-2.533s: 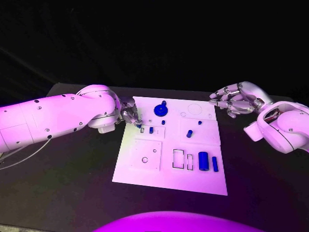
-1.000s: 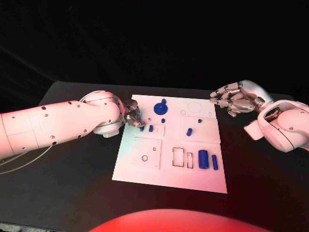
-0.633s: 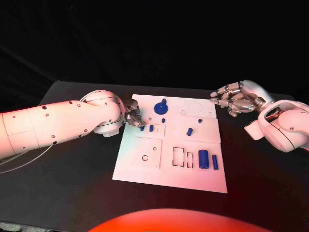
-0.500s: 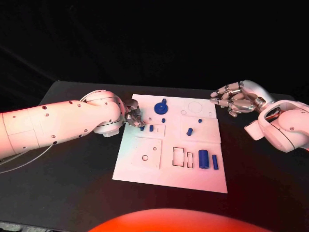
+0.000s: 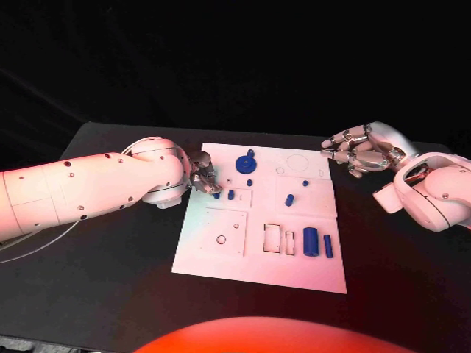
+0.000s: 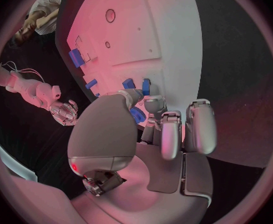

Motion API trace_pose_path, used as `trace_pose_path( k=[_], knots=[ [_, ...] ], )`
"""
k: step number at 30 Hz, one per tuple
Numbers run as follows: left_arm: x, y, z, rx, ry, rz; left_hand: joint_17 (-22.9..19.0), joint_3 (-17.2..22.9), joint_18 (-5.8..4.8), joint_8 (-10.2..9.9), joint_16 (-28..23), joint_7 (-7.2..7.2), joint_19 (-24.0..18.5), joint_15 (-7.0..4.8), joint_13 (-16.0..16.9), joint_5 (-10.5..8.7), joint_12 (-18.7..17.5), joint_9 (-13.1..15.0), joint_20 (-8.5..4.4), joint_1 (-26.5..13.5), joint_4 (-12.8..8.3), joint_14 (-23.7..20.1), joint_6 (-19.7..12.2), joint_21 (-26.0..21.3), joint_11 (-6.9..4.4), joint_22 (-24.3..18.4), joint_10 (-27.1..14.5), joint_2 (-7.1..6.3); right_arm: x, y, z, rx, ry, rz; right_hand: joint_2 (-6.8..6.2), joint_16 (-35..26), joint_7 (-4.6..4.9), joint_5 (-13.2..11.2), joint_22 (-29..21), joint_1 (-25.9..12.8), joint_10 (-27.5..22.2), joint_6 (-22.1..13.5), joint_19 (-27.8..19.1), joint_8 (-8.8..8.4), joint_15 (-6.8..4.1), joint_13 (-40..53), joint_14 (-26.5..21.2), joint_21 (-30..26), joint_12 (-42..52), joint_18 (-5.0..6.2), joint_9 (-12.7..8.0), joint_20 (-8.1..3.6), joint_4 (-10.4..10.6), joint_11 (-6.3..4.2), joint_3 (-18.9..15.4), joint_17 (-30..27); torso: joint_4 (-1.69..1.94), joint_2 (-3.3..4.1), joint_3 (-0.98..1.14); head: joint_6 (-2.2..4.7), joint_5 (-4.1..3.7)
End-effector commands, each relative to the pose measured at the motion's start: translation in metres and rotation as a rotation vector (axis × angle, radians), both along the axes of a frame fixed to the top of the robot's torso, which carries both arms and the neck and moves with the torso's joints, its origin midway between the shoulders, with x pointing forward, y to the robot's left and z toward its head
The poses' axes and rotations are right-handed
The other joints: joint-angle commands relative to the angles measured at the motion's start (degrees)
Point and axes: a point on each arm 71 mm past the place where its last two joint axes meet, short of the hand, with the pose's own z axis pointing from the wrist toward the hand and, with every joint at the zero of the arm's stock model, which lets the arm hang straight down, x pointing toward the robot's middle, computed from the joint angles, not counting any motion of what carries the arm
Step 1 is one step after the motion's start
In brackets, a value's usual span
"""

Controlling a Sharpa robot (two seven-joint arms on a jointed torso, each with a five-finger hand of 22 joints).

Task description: Assemble the parts on the task board

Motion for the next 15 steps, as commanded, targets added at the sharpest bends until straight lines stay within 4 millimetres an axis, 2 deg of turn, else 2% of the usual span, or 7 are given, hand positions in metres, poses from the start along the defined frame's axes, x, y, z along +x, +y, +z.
trace_pose_path(
  k=[1,15],
  knots=[
    [-0.0015,-0.0012,-0.0011,0.017,0.011,-0.018,14.12,10.88,-1.08,0.21,0.38,-0.47,0.32,-0.35,0.04,0.27,0.25,0.06,0.11,0.48,-10.62,5.62,-0.08,0.25,-0.07,0.83,0.26,-0.25,-0.0003,0.0007,0.0002,-0.004,-0.008,0.010,-0.06,0.14,0.06,0.32,0.06,-0.45,0.23,-0.27,0.35,0.35,-0.02,-0.06,0.26,0.18,0.11,0.58,-0.07,0.04,0.39,0.10,0.07,0.10,-0.01,0.00,0.02,0.01,0.00],
    [-0.0018,0.0001,-0.0010,0.019,0.010,-0.016,14.12,10.88,-1.08,0.21,0.38,-0.47,0.32,-0.35,0.04,0.27,0.25,0.06,0.11,0.48,-10.62,5.62,-0.08,0.25,-0.07,0.83,0.26,-0.25,-0.0003,0.0008,0.0002,-0.003,-0.009,0.010,-0.06,0.14,0.06,0.32,0.06,-0.45,0.23,-0.27,0.35,0.35,-0.02,-0.06,0.26,0.18,0.11,0.58,-0.07,0.04,0.39,0.10,0.07,0.10,-0.06,0.01,0.03,-0.07,0.10]
  ],
)
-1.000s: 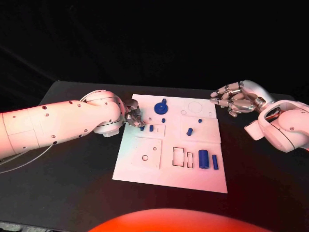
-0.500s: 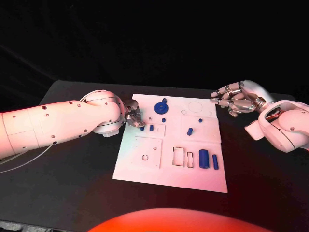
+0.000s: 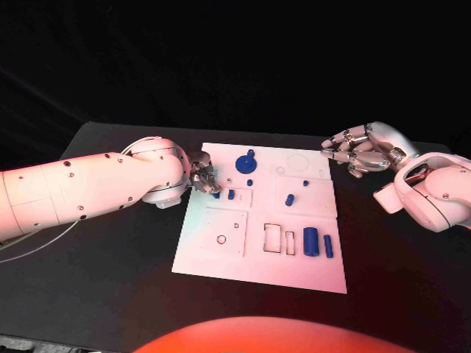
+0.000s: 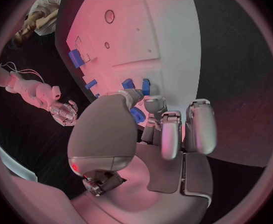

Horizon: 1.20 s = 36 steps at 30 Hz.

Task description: Assemble the parts on the task board

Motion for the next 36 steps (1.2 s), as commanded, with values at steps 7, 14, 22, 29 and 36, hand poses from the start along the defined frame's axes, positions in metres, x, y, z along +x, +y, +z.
trace_pose_path(
  k=[7,14,22,29,36],
  knots=[
    [-0.0016,-0.0001,-0.0014,0.017,0.014,-0.015,14.14,11.02,-1.08,0.32,0.38,-0.51,0.33,-0.38,0.01,0.27,0.23,0.08,0.10,0.30,-10.67,5.63,-0.05,0.26,-0.14,0.80,0.32,-0.15,-0.0002,0.0005,0.0004,-0.004,-0.009,0.009,-0.06,0.14,0.06,0.32,0.07,-0.45,0.23,-0.27,0.35,0.35,-0.02,-0.06,0.26,0.18,0.11,0.58,-0.07,0.04,0.39,0.10,0.07,0.05,0.00,0.00,0.00,-0.05,0.00],
    [-0.0022,0.0002,-0.0017,0.015,0.021,-0.014,14.14,11.13,-1.08,0.38,0.39,-0.53,0.33,-0.40,0.07,0.23,0.27,0.11,0.09,0.03,-10.60,5.63,-0.01,0.25,-0.14,0.79,0.40,-0.33,-0.0003,0.0002,0.0004,-0.004,-0.008,0.009,-0.06,0.14,0.06,0.32,0.07,-0.45,0.23,-0.27,0.35,0.35,-0.02,-0.06,0.26,0.18,0.11,0.58,-0.07,0.04,0.39,0.10,0.07,0.05,-0.01,0.01,0.00,-0.14,-0.02],
    [-0.0019,0.0007,-0.0021,-0.001,0.030,0.004,14.17,10.20,-1.12,0.90,0.40,-1.35,0.46,-0.72,-0.16,0.02,0.05,0.56,-0.03,-3.62,-8.47,5.64,-0.35,0.27,-0.66,0.92,0.96,-1.32,-0.0005,0.0002,0.0004,-0.003,-0.009,0.008,-0.05,-0.04,0.04,0.38,-0.08,-0.42,0.23,-0.28,0.29,0.38,-0.04,-0.11,0.26,-0.06,0.16,0.63,-0.09,0.03,0.42,0.09,0.09,-0.09,-0.03,-0.01,0.05,-0.15,-0.03],
    [-0.0010,0.0016,-0.0027,-0.003,0.036,0.021,14.19,9.74,-1.10,1.02,0.42,-1.74,0.46,-1.00,-0.20,0.04,0.01,0.58,-0.30,-5.57,-6.55,5.65,-0.28,0.18,-0.96,0.86,1.11,-0.80,-0.0005,0.0001,0.0003,-0.004,-0.008,0.008,-0.05,-0.04,0.04,0.38,-0.08,-0.42,0.23,-0.28,0.29,0.38,-0.04,-0.11,0.26,-0.06,0.16,0.63,-0.09,0.03,0.42,0.09,0.09,-0.09,-0.02,-0.03,0.04,-0.09,-0.05],
    [-0.0005,0.0021,-0.0032,0.001,0.040,0.027,14.19,8.93,-1.10,1.04,0.41,-1.95,0.46,-1.12,-0.05,-0.06,0.16,0.51,-0.44,-6.64,-5.56,5.65,-0.10,0.12,-1.10,0.82,1.22,-1.20,-0.0006,0.0000,0.0004,-0.004,-0.008,0.007,-0.06,-0.10,0.04,0.40,-0.14,-0.42,0.23,-0.29,0.26,0.38,-0.04,-0.11,0.25,-0.13,0.17,0.64,-0.09,0.03,0.42,0.09,0.09,-0.14,-0.05,-0.02,0.04,-0.10,-0.12]
  ],
)
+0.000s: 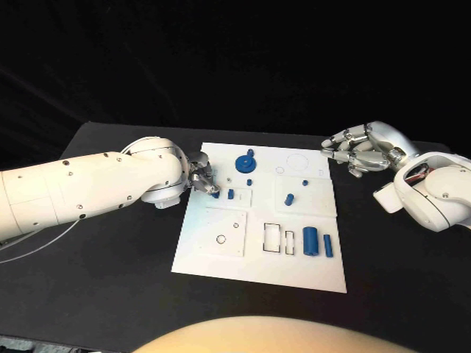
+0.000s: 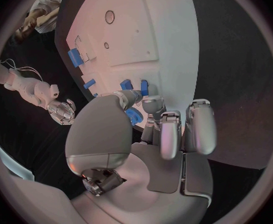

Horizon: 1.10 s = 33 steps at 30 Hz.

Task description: Assemble the parts on the task board

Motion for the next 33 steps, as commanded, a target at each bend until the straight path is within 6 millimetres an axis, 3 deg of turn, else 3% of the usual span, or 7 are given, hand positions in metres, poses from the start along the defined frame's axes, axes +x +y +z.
trace_pose_path(
  k=[1,33],
  knots=[
    [-0.0006,-0.0004,-0.0015,0.003,0.020,0.003,14.16,3.11,-1.09,0.07,0.19,-0.50,0.23,-0.41,0.09,0.13,0.17,-0.09,-0.27,-0.96,-2.77,5.72,0.21,0.07,-0.02,0.78,0.10,-0.05,-0.0004,0.0005,0.0004,-0.004,-0.007,0.007,-0.07,-0.17,0.05,0.41,-0.15,-0.41,0.22,-0.31,0.23,0.38,-0.04,-0.05,0.24,-0.21,0.17,0.66,-0.10,0.03,0.26,0.09,-0.07,-0.16,-0.01,-0.01,-0.01,0.02,-0.04],
    [0.0021,0.0018,-0.0021,-0.004,0.018,0.024,14.16,-5.65,-1.07,-0.98,0.19,-0.66,0.29,-0.56,0.15,0.06,0.27,-1.47,-0.53,-3.33,2.46,5.72,1.54,-0.23,-0.15,0.59,-0.15,-0.27,-0.0007,0.0001,0.0006,-0.004,-0.008,0.006,-0.07,-0.17,0.05,0.41,-0.15,-0.41,0.22,-0.31,0.23,0.38,-0.04,-0.05,0.24,-0.21,0.17,0.66,-0.10,0.03,0.26,0.09,-0.07,-0.16,-0.01,0.02,-0.01,0.09,-0.35]
  ],
)
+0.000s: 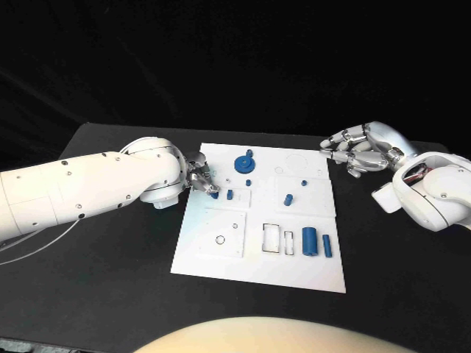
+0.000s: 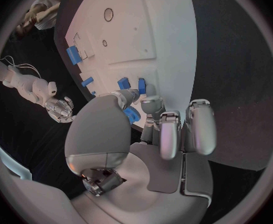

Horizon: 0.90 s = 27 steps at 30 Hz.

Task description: Assemble the parts on the task board

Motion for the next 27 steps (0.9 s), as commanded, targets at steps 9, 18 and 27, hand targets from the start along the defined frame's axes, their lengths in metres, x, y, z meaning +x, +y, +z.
trace_pose_path(
  k=[9,18,27],
  knots=[
    [-0.0003,-0.0007,-0.0020,0.001,0.018,0.004,14.18,-1.81,-1.06,-0.39,0.19,0.05,0.08,-0.26,0.05,0.05,0.28,-0.31,-0.32,-0.67,0.88,5.84,0.70,-0.29,0.13,0.56,-0.41,0.26,-0.0005,0.0002,0.0006,-0.004,-0.008,0.005,-0.07,-0.17,0.05,0.18,-0.05,-0.41,0.22,-0.31,0.23,0.38,-0.04,-0.06,0.23,-0.20,0.17,0.66,-0.06,0.03,0.27,0.09,-0.07,-0.05,0.00,0.03,0.00,0.04,-0.11],
    [0.0001,-0.0001,-0.0026,-0.003,0.026,0.011,14.21,-6.11,-1.11,-0.94,0.20,0.15,0.23,-0.17,0.42,0.11,0.62,-0.94,-0.20,-3.05,1.34,5.85,1.23,-0.24,0.23,0.75,-0.22,1.54,-0.0004,0.0000,0.0006,-0.004,-0.009,0.005,-0.07,-0.17,0.05,0.18,-0.05,-0.41,0.22,-0.31,0.23,0.38,-0.04,-0.06,0.23,-0.20,0.17,0.66,-0.06,0.03,0.27,0.09,-0.07,-0.05,-0.01,-0.01,-0.01,-0.01,-0.15],
    [0.0001,-0.0002,-0.0029,-0.010,0.032,0.017,14.22,-10.43,-1.15,-1.31,0.21,0.09,0.40,-0.17,0.79,0.20,0.96,-1.40,-0.18,-5.36,1.47,5.85,1.76,-0.15,0.23,0.98,-0.04,2.91,-0.0002,-0.0002,0.0005,-0.004,-0.009,0.005,-0.07,-0.17,0.05,0.18,-0.05,-0.41,0.22,-0.31,0.23,0.38,-0.04,-0.06,0.23,-0.20,0.17,0.66,-0.06,0.03,0.27,0.09,-0.07,-0.05,-0.01,0.00,-0.01,0.02,-0.20]
  ],
)
